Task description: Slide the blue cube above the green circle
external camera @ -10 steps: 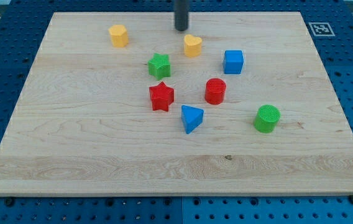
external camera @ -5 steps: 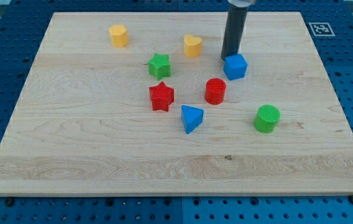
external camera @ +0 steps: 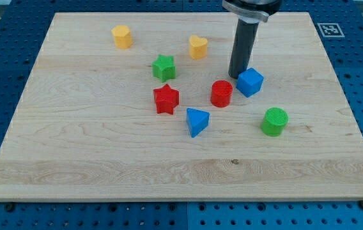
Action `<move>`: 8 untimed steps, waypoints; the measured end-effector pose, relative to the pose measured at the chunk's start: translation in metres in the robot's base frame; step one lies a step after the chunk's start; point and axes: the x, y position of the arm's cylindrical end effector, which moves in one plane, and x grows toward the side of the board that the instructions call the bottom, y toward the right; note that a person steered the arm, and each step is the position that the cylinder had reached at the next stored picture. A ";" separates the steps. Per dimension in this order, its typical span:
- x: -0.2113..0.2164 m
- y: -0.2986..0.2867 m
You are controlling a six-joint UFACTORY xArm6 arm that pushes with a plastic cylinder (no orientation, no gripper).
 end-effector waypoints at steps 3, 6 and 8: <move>0.002 -0.046; 0.010 -0.016; 0.031 0.006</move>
